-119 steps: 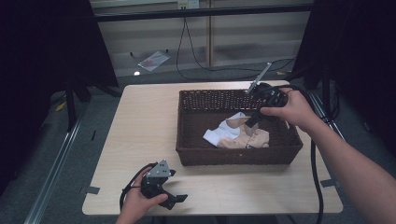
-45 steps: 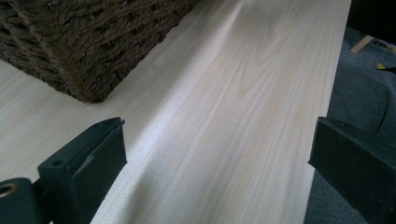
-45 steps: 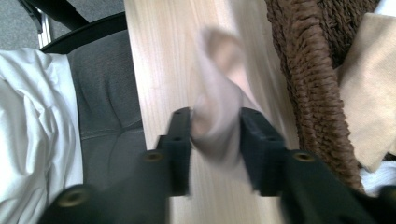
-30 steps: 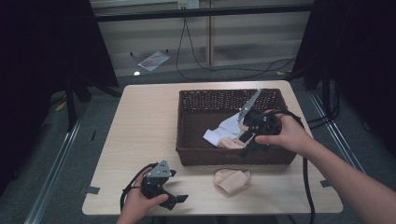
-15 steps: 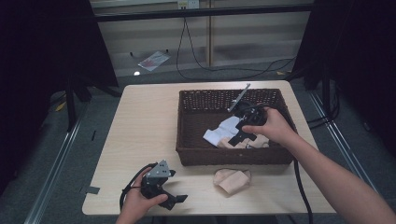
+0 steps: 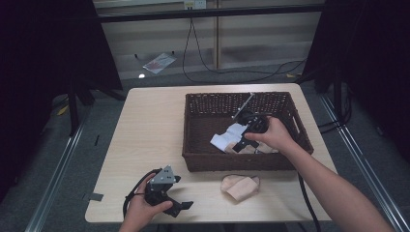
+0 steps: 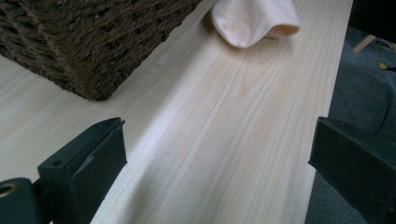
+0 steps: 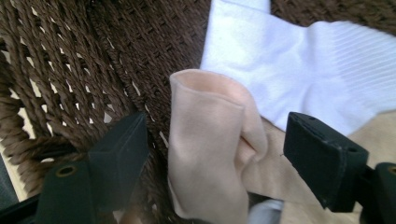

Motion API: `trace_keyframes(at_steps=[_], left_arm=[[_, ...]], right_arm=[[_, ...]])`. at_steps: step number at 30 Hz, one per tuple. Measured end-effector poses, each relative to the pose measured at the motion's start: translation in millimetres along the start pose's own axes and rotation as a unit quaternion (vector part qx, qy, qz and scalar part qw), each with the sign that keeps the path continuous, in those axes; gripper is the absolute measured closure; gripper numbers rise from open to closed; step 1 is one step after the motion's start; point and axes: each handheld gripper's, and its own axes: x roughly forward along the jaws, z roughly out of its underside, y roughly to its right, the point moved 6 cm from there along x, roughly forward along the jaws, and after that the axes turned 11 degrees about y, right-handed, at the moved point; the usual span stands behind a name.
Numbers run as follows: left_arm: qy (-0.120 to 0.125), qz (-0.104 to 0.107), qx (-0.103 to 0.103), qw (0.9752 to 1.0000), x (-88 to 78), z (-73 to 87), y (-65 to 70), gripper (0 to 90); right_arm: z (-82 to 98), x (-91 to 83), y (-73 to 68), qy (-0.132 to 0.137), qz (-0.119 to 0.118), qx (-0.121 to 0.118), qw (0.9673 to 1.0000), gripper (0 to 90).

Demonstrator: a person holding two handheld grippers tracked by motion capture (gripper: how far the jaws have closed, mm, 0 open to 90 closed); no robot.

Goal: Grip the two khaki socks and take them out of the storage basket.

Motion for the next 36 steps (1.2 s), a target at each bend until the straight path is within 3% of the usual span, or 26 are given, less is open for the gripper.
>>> trace_keyframes(at_steps=[2,13,17,24,28,32,36], left_arm=[[0.0,0.0,0.0,1.0,0.1,0.0,-0.1,3.2],[0.004,-0.001,-0.002,1.0,-0.3,0.0,0.1,3.2],[0.004,-0.002,-0.002,1.0,-0.4,0.0,-0.2,3.2],[0.005,-0.001,-0.001,1.0,-0.8,-0.2,-0.8,3.2],[0.006,-0.002,-0.002,1.0,-1.1,-0.1,-1.1,3.2],[0.004,-0.005,-0.002,1.0,-1.2,0.4,-1.2,3.2],[0.001,-0.005,0.002,1.0,-1.0,0.9,-1.4,3.2]], right_arm=[[1.0,4.2,0.8,-0.004,0.002,-0.008,1.0,22.8],[2.6,16.0,-1.4,0.0,0.003,0.0,1.0,25.8],[3.8,17.9,-1.8,-0.005,0.004,-0.004,1.0,31.8],[6.6,19.6,-2.2,-0.023,-0.01,-0.006,0.9997,46.2],[8.8,20.8,-3.3,-0.036,-0.017,-0.014,0.9991,66.2],[7.9,19.2,-4.7,-0.028,-0.032,-0.026,0.9988,77.1],[6.2,13.1,-8.0,-0.015,-0.041,-0.007,0.999,82.1]])
